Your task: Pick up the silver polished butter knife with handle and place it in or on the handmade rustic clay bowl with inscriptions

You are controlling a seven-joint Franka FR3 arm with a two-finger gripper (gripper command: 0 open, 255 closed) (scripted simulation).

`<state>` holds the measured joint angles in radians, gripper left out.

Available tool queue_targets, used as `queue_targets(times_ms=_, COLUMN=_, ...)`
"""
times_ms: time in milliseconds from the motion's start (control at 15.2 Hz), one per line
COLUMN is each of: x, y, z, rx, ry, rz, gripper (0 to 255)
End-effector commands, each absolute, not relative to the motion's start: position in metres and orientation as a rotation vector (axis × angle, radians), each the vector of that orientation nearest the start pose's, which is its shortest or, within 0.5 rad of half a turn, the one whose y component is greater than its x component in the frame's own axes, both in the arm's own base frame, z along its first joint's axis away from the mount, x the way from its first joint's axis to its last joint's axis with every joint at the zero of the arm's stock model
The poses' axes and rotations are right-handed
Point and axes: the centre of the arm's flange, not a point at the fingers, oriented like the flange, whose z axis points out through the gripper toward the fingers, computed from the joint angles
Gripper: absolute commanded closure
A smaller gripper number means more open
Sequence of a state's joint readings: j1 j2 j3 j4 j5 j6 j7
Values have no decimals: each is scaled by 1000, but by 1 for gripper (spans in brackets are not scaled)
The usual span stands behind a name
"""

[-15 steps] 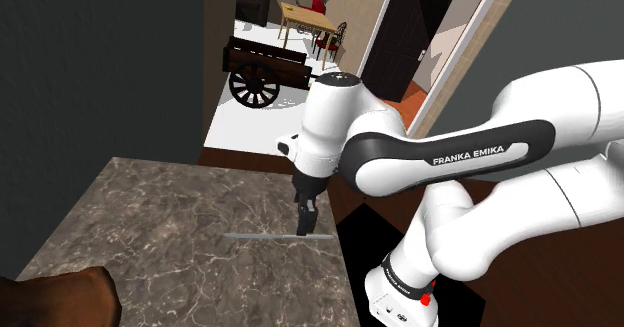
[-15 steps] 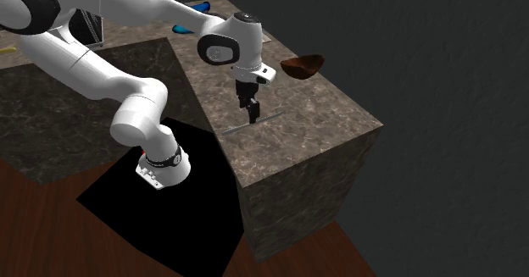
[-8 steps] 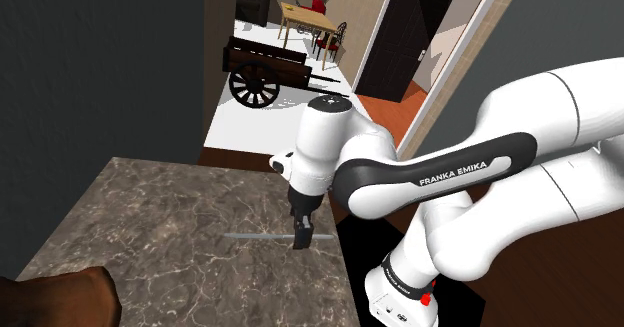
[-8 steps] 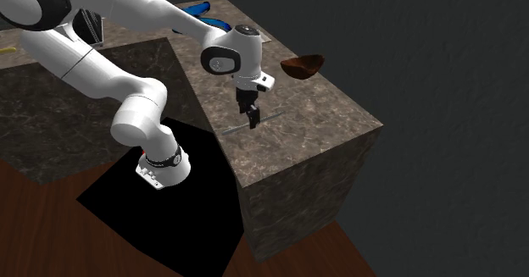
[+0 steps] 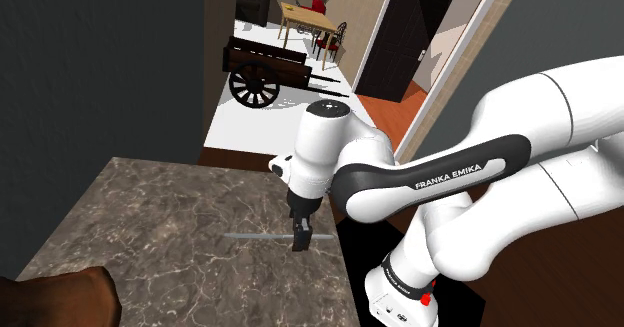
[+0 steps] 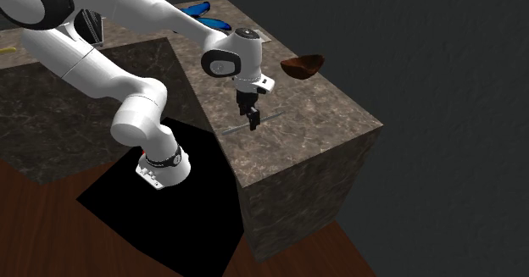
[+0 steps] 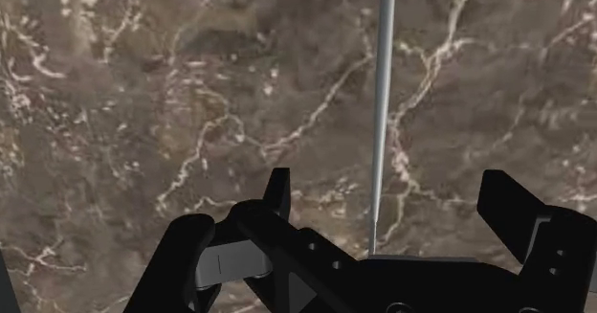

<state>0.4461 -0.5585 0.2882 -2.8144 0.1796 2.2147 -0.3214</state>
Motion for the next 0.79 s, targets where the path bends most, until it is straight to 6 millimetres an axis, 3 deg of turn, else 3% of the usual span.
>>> queue_targets(times_ms=0, x=254, y=221, z=348, rx=-2848, ry=-1371, rz=76, gripper=255)
queue_targets(times_ms=594, x=254, y=221, z=348, rx=-2848, ry=-1371, rz=76, gripper=255)
queue_targets(times_ms=726, x=254, y=221, z=359, rx=-2848, ry=-1371, rz=76, gripper=255)
